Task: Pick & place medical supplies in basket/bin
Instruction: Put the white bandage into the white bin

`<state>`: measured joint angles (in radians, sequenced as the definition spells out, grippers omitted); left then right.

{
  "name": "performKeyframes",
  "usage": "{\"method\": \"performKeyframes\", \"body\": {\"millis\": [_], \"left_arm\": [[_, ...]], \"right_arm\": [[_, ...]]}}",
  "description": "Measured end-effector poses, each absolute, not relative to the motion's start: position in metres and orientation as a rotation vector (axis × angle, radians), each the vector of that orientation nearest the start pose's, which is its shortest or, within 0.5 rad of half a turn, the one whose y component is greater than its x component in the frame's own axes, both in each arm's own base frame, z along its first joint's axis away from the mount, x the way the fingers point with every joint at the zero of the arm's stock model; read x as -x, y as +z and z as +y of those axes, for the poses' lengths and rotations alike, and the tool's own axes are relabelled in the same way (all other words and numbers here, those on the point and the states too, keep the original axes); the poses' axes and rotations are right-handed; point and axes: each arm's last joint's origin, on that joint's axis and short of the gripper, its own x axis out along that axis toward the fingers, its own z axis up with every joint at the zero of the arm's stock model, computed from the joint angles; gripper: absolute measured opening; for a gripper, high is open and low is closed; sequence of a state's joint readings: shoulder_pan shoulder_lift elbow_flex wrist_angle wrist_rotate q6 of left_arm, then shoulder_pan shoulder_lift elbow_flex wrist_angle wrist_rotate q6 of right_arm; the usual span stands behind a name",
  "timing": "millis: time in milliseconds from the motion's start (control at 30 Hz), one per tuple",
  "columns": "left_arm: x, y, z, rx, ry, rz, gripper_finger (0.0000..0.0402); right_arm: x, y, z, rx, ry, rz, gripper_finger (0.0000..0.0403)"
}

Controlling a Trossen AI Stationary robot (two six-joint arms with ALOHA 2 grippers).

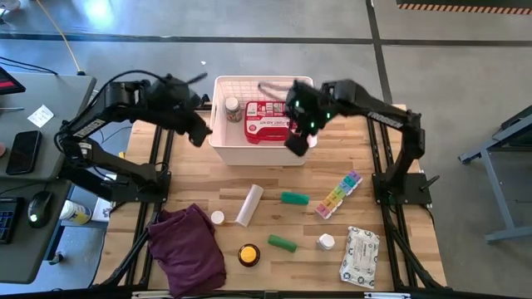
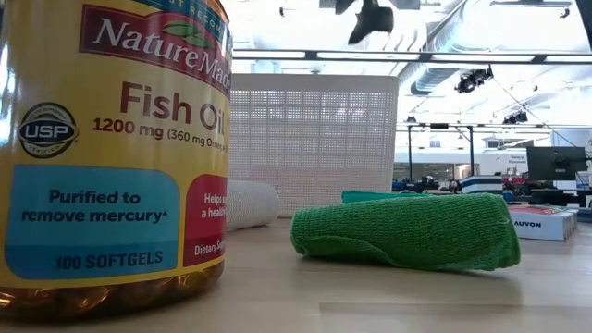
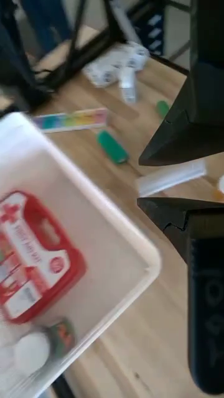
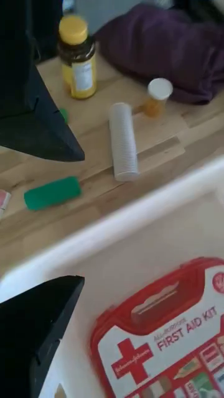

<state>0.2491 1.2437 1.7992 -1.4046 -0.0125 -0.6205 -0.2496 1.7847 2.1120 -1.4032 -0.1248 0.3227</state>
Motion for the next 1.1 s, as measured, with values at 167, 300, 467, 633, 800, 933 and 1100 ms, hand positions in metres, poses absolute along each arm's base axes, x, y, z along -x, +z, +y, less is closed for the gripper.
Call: {"method": "performKeyframes", "body": {"millis": [167, 300, 467, 633, 800, 933, 1100], "left_arm": [[-0.174, 0.455, 0.026, 0.709, 0.574, 0.773, 0.0127], [-0.191, 0.445, 0.017, 0.718, 0.571, 0.767, 0.0127], [-0.21, 0.433, 0.009, 0.783, 0.592, 0.744, 0.0127], [-0.235, 0.41, -0.013, 0.815, 0.599, 0.833, 0.0127], [-0.258, 0.393, -0.036, 0.861, 0.606, 0.891, 0.0127], [-0.274, 0.379, -0.049, 0.903, 0.623, 0.936, 0.0127], [-0.29, 0.363, -0.064, 0.975, 0.658, 0.975, 0.0127]], "right_arm": [[-0.328, 0.415, -0.04, -0.384, -0.334, 1.037, 0.0304], [-0.317, 0.413, -0.02, -0.308, -0.394, 1.124, 0.0304], [-0.302, 0.422, -0.003, -0.248, -0.35, 1.141, 0.0304], [-0.288, 0.434, 0.014, -0.218, -0.305, 1.101, 0.0304], [-0.266, 0.45, 0.027, -0.161, -0.32, 1.022, 0.0304], [-0.252, 0.46, 0.028, -0.112, -0.331, 0.972, 0.0304], [-0.231, 0.473, 0.025, -0.168, -0.331, 0.915, 0.0304]]}}
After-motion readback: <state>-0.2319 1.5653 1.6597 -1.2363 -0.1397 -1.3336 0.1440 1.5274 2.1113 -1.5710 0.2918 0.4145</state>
